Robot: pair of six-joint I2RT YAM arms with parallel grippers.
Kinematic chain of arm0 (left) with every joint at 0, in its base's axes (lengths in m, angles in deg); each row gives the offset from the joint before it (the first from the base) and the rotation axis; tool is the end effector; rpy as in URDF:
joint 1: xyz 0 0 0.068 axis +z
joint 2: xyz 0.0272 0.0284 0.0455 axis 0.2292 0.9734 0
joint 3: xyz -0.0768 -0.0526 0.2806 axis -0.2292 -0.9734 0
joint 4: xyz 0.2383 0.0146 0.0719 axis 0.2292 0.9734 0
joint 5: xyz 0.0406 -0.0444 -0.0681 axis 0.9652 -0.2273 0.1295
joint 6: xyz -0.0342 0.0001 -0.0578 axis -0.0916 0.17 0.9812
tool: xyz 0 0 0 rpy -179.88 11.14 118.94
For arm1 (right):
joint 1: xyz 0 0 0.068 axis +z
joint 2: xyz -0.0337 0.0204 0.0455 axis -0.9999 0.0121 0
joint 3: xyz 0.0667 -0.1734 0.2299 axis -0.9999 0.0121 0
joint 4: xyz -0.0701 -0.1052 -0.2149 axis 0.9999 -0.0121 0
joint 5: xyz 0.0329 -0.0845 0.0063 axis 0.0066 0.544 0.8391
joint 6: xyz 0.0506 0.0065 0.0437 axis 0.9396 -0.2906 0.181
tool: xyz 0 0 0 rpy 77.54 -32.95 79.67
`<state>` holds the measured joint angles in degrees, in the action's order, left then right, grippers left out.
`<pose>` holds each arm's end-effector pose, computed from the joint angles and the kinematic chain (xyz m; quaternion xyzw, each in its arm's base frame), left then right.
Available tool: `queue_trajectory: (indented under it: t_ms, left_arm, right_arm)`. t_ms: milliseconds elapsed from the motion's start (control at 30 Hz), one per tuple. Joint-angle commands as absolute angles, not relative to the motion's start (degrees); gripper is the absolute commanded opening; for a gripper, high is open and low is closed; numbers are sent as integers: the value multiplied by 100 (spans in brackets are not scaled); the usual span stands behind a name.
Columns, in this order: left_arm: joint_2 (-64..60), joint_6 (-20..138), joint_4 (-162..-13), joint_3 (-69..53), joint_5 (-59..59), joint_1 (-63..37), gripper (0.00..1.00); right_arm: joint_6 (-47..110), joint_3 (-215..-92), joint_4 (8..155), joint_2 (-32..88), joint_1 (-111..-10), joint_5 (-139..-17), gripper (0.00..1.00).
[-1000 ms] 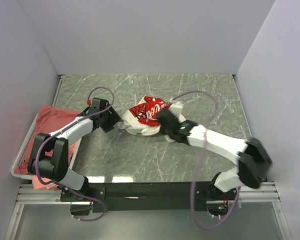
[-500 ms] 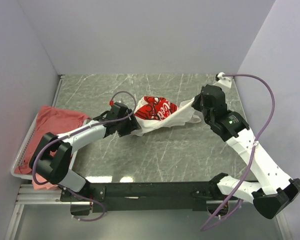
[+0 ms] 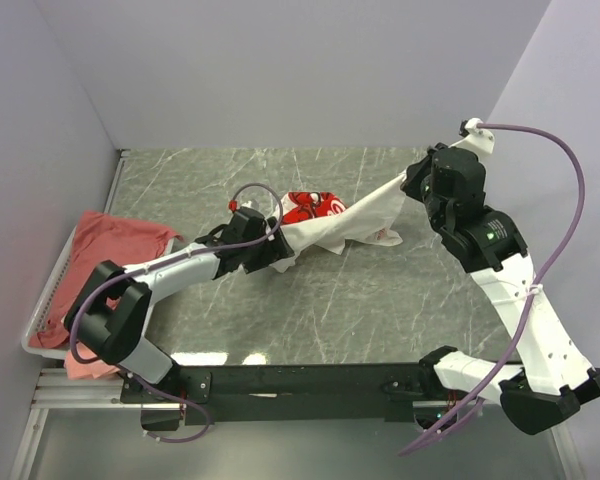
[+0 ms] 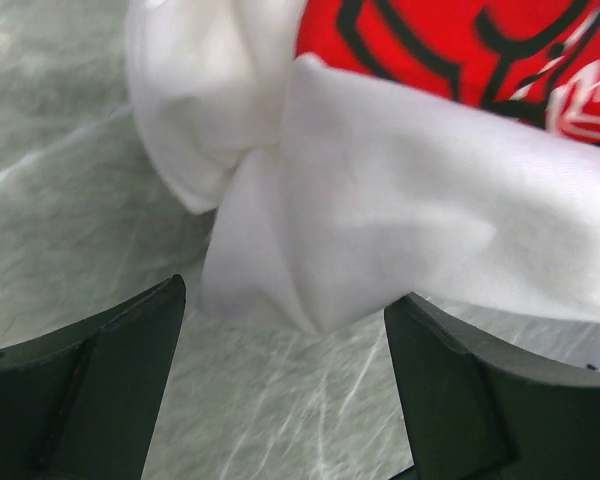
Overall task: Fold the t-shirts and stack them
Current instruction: Flatten the tshirt out
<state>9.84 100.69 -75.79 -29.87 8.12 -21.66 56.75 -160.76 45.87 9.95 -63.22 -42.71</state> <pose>0.2588 -0.1808 0.2174 -0.1487 0.9168 -0.2593 0.2650 0.1938 0.0671 0.4716 0.1827 0.7685 0.1131 0.6027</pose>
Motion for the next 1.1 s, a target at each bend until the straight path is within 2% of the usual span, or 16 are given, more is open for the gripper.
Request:
queue_trajectory:
  t_ms: [0, 200, 300, 400, 433, 533, 633, 900, 1067]
  left_arm:
    - [1022, 10212, -8490, -2930, 744, -2173, 87]
    - [1391, 10028, -8710, -2773, 699, -2199, 77]
    - [1575, 10001, -8789, -2720, 638, -2217, 66]
    - [1725, 9993, -8650, -2571, 585, -2243, 40]
    - [1734, 9984, -8571, -2536, 620, -2252, 22]
    - [1550, 9940, -8133, -2369, 812, -2252, 1]
    - [1190, 9765, -7405, -1948, 1242, -2226, 0]
    - [74, 9000, -5548, 82, 2596, -1979, 0]
    - [-875, 8359, -5362, 821, 2387, -1971, 0]
  right_arm:
    - [5504, -16527, 4512, 1071, -6408, -4165, 0]
    - [5389, -17124, 4380, 1229, -6751, -4279, 0]
    - [5345, -17379, 4336, 1361, -6883, -4349, 0]
    - [5310, -17529, 4336, 1431, -6988, -4428, 0]
    - [5301, -17573, 4327, 1449, -7023, -4437, 0]
    - [5275, -17793, 4283, 1589, -7190, -4569, 0]
    - [5275, -18109, 4257, 1729, -7331, -4709, 0]
    - [5205, -19339, 4029, 1809, -7524, -4736, 0]
    - [5187, -19516, 4046, 1248, -7551, -4683, 0]
